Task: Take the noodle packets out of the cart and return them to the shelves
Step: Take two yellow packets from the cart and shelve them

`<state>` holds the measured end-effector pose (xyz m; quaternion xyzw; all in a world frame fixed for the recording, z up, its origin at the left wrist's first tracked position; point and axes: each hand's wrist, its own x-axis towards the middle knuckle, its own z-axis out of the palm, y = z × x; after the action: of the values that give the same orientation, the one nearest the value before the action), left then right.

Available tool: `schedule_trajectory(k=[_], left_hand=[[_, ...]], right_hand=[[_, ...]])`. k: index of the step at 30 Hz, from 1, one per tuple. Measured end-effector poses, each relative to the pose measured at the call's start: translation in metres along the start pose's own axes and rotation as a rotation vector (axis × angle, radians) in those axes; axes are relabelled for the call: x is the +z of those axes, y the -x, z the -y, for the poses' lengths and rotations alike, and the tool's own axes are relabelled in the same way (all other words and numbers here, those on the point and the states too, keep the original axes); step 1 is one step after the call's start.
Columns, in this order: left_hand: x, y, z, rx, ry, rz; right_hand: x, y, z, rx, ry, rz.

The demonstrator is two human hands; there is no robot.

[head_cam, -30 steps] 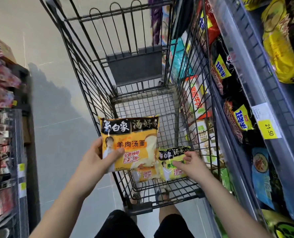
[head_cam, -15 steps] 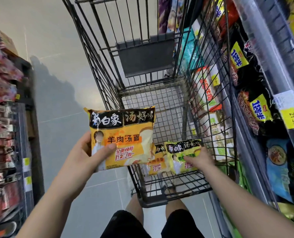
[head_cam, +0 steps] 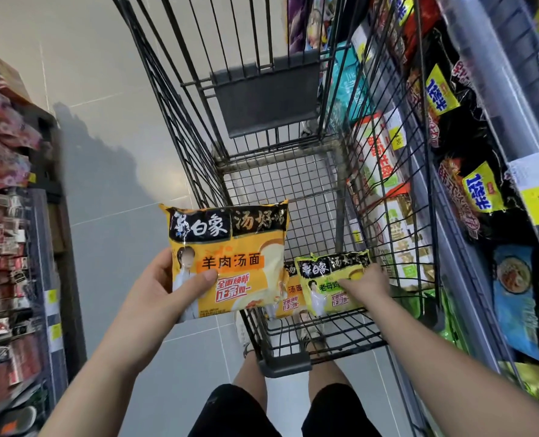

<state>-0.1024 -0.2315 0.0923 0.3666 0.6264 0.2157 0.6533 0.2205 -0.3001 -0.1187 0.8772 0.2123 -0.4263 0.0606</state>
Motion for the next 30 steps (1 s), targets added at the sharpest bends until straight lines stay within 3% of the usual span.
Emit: schedule_trajectory(k=[11, 30], left_hand=[[0.000, 0.002, 0.000, -0.003, -0.014, -0.022], [0.001, -0.001, 0.007, -0.037, 0.033, -0.025]], right_hand=[[0.006, -0.009, 0.000, -0.007, 0.112, 0.063], [0.013, -0.022, -0.002, 0.042, -0.057, 0.297]])
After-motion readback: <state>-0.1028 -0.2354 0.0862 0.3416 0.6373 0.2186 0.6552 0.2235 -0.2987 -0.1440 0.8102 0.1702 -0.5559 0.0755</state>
